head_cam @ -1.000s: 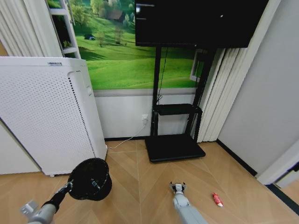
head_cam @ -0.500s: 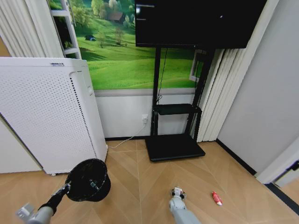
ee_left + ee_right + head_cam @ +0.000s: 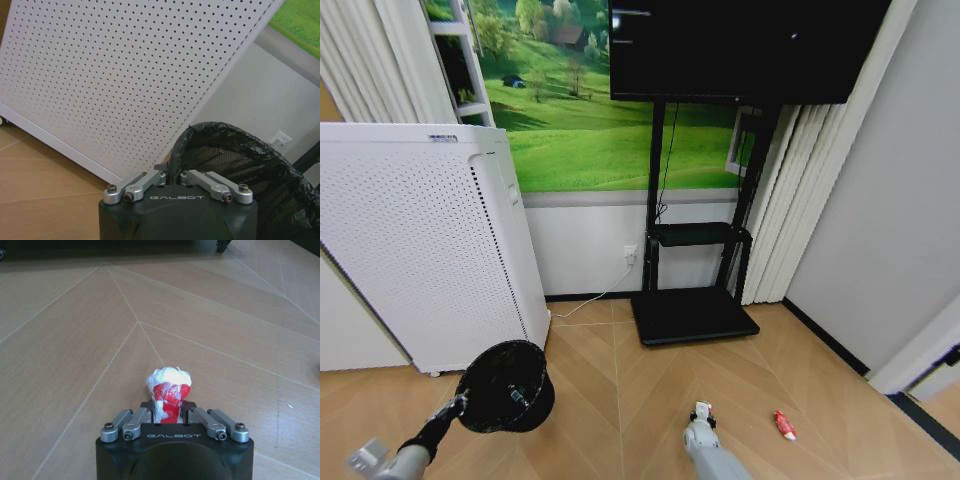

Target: Pick up the trash bin and place the garbage on the floor into it.

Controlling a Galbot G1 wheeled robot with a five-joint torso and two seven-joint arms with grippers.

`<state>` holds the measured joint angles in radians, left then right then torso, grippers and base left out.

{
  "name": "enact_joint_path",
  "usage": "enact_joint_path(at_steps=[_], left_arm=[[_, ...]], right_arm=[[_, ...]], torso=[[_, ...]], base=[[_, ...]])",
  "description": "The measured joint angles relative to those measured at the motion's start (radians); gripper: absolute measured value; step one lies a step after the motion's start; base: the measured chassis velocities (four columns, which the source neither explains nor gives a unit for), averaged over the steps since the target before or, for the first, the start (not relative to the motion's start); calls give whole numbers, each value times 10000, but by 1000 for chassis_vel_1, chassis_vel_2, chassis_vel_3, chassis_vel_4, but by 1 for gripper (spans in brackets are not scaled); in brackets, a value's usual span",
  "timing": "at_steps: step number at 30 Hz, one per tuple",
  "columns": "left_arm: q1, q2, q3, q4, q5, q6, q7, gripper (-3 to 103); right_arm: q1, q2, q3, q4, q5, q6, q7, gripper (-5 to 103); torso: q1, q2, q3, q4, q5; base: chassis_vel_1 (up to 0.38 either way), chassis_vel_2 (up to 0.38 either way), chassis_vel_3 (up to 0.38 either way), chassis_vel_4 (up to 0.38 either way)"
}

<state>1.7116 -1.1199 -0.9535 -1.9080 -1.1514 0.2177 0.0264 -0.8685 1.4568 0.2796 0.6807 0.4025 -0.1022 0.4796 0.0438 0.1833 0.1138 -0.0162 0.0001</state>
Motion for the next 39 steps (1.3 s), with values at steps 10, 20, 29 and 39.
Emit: enact_joint_path(at_steps=[10,20,29,39], left_arm=[[-791,434,939,130,205,13,-292,7],[-2761,1617,4004,1028,644,22,-712,7],[-2840,1586,5184,1358,1486,113,-114,7],[-3099,1732,6234,1392,1911,56,878,7]], right_arm=[[-1473,-1203,-261,3895,66,-438,-1134,27],[-5666,-4034,1239,11760,1537,-10,-3684,27],[-8350,-4223,1428,14793,1070,378,-4927,27],[-8969,-4454,-832,15453,-614,1267,-5960,27]], torso=[[1,-1,2,-1,2],[0,1,-1,-3,-3],[0,0,-1,3,0],[-1,1,-1,2,0]], base=[[0,0,0,0],[0,0,0,0],[0,0,0,0],[0,0,0,0]])
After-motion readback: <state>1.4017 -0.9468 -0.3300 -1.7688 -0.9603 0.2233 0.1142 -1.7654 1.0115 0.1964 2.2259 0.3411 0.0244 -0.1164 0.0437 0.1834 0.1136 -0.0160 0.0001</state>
